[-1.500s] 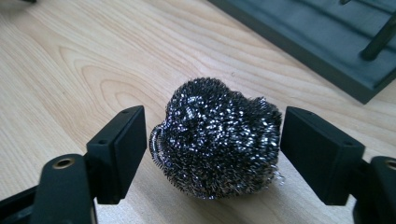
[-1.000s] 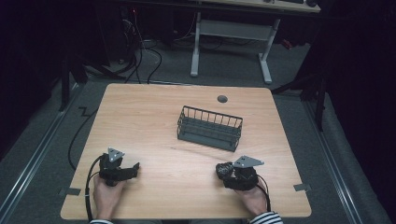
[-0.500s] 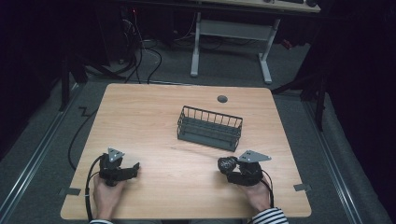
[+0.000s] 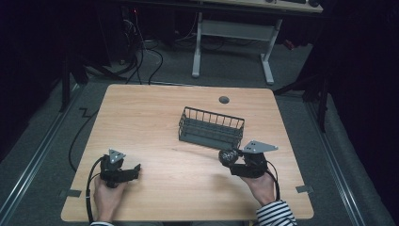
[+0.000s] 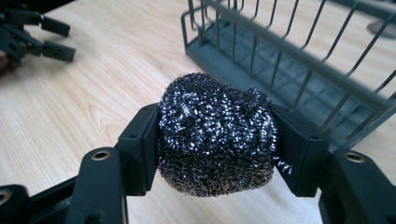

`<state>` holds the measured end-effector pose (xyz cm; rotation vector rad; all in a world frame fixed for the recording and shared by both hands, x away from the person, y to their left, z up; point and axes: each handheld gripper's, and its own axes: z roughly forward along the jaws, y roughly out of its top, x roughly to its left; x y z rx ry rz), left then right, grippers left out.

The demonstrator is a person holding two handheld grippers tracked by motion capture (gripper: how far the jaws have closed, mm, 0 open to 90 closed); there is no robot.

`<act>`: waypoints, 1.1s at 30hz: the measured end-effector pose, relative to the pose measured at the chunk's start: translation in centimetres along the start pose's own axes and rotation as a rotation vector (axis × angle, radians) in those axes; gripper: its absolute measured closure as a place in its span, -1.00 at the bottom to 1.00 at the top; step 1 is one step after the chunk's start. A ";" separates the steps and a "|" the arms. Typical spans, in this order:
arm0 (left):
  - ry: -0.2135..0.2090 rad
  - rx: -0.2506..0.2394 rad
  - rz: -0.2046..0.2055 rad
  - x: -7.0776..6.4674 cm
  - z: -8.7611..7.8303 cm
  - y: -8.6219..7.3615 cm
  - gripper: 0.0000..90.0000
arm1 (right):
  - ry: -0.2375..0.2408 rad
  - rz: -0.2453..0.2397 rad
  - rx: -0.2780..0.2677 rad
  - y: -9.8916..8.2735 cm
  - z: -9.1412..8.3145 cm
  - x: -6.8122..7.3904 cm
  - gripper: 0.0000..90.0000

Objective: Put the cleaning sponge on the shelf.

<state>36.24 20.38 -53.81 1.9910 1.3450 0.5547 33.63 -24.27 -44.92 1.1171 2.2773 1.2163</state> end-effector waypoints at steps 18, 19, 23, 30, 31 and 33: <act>-0.001 0.000 0.001 0.0 0.0 0.0 -0.73 | -0.033 0.004 -0.052 4.8 -1.0 -2.2 -0.12; 0.000 -0.001 0.000 0.0 0.0 0.0 -0.73 | -0.043 0.008 -0.049 5.4 -0.8 -2.5 -0.12; 0.000 -0.001 0.000 0.0 0.0 0.0 -0.73 | -0.067 0.013 -0.041 6.3 -0.3 -3.3 -0.12; -0.001 0.000 0.001 0.0 0.0 0.0 -0.73 | -0.095 0.046 -0.004 7.6 1.7 -5.1 -0.12; -0.001 -0.001 0.001 0.0 0.0 0.0 -0.73 | -0.101 0.052 0.009 7.7 2.3 -5.6 -0.13; -0.001 -0.001 0.001 0.0 0.0 0.0 -0.73 | -0.108 0.063 0.027 7.9 2.9 -5.9 -0.13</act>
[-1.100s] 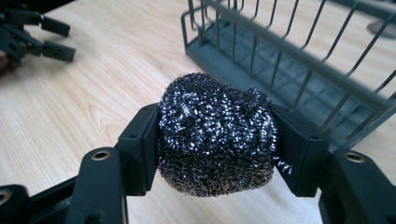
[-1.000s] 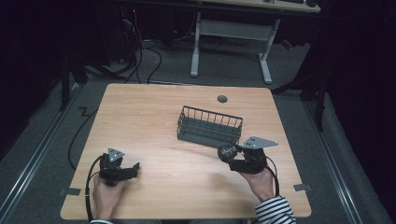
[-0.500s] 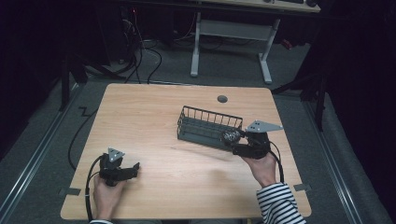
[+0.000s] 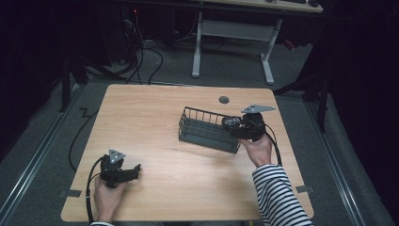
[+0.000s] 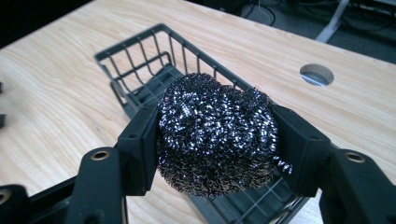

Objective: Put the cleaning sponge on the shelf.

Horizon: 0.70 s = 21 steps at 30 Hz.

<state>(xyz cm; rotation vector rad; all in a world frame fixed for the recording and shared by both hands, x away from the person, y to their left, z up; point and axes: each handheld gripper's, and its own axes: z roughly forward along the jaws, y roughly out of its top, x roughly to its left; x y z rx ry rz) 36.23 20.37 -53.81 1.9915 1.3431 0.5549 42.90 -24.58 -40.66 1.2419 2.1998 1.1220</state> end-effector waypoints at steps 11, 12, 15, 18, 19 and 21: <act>-0.001 -0.001 0.001 0.0 0.0 0.0 -0.72 | -0.017 0.043 0.065 -0.2 2.3 -1.0 -0.14; -0.001 -0.001 0.001 0.0 0.0 0.0 -0.72 | -0.015 0.050 0.072 -0.2 2.5 -1.1 -0.14; -0.001 -0.001 0.002 0.0 0.0 0.0 -0.72 | -0.007 0.066 0.085 -0.3 2.9 -1.2 -0.15; -0.001 -0.002 0.002 0.0 0.0 0.0 -0.71 | -0.004 0.068 0.111 -0.3 3.3 -1.2 -0.15; -0.001 -0.002 0.002 0.0 0.0 0.0 -0.71 | -0.008 0.064 0.118 -0.4 3.5 -1.2 -0.16; -0.001 -0.002 0.002 0.0 0.0 0.0 -0.71 | -0.007 0.073 0.129 -0.5 3.7 -1.2 -0.18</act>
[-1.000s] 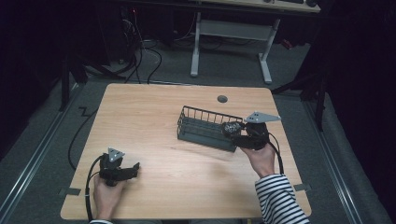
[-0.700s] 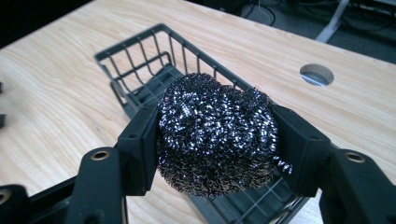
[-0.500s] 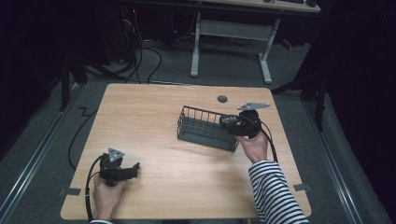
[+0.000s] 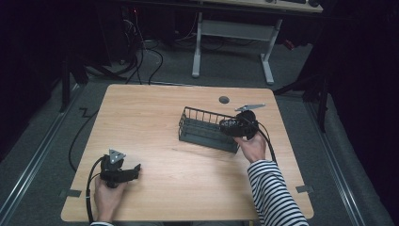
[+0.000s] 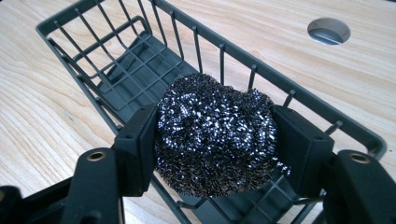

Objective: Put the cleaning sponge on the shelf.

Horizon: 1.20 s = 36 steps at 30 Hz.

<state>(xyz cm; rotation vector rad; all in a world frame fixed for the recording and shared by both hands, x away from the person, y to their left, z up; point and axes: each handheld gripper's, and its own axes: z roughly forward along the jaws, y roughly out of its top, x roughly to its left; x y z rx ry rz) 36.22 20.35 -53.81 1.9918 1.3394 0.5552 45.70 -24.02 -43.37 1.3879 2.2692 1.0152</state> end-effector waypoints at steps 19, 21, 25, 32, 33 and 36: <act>-0.002 -0.001 0.002 0.0 0.0 0.0 -0.70 | 0.000 0.004 -0.053 0.0 -1.1 0.1 -0.30; -0.002 -0.001 0.002 0.0 0.0 0.0 -0.70 | -0.015 -0.002 -0.075 0.0 -1.8 0.2 -0.28; -0.002 -0.001 0.002 0.0 0.0 0.0 -0.70 | -0.020 -0.007 -0.091 0.0 -2.5 0.2 -0.26; -0.002 -0.001 0.002 0.0 0.0 0.0 -0.70 | -0.028 -0.016 -0.108 -0.5 -4.0 0.1 -0.23; -0.002 -0.001 0.002 0.0 0.0 0.0 -0.70 | -0.029 -0.020 -0.110 -0.6 -4.2 0.0 -0.23; -0.002 -0.001 0.002 0.0 0.0 0.0 -0.70 | -0.027 -0.016 -0.122 -0.9 -4.6 0.0 -0.21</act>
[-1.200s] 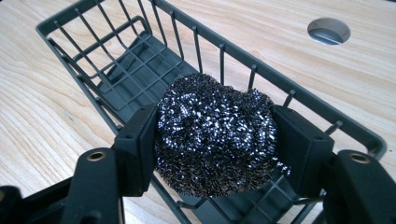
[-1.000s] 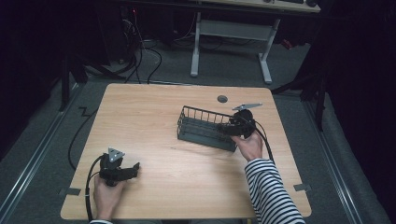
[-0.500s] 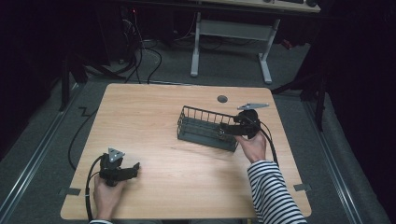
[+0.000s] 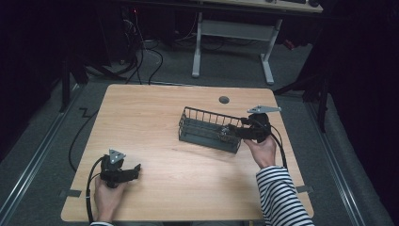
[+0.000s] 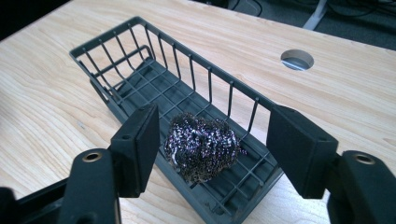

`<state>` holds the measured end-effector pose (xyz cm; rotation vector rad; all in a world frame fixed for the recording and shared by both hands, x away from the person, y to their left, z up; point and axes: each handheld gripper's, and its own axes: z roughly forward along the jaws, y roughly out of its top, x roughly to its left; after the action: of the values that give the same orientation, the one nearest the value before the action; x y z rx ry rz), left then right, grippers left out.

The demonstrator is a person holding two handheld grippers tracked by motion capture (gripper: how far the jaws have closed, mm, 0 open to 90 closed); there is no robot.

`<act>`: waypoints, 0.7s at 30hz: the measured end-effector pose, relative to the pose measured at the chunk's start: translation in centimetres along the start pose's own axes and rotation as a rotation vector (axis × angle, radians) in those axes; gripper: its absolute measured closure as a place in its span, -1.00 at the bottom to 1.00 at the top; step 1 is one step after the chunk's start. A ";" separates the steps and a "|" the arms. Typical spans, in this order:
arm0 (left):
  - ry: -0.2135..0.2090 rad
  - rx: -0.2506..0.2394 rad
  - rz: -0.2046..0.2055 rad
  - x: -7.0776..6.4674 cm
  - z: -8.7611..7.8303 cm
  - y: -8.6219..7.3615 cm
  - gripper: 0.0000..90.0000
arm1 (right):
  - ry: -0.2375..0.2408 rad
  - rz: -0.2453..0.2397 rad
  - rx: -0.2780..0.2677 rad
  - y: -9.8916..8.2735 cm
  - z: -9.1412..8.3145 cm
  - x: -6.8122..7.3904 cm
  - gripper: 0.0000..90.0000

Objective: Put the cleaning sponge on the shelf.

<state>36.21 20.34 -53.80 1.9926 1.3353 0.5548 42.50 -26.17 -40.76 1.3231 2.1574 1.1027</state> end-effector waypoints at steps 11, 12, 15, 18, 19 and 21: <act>0.000 0.000 0.000 0.0 0.0 0.0 -0.70 | -0.007 0.003 -0.042 -1.3 -2.8 -0.4 -0.20; 0.000 0.000 0.000 0.0 0.0 0.0 -0.70 | -0.007 0.003 -0.042 -1.3 -2.8 -0.4 -0.20; 0.000 0.000 0.000 0.0 0.0 0.0 -0.70 | -0.007 0.019 -0.056 -1.9 -3.4 -0.6 -0.19; 0.000 0.000 0.001 0.0 0.0 0.0 -0.70 | -0.013 0.021 -0.058 -2.7 -3.9 -0.8 -0.19; 0.000 0.000 0.000 0.0 0.0 0.0 -0.70 | -0.011 0.029 -0.063 -2.9 -4.1 -0.8 -0.19; 0.000 0.000 0.001 0.0 0.0 0.0 -0.70 | -0.013 0.039 -0.070 -3.6 -4.7 -1.0 -0.19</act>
<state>36.21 20.33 -53.80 1.9930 1.3343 0.5550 37.79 -29.89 -40.76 1.3431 2.0725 1.1704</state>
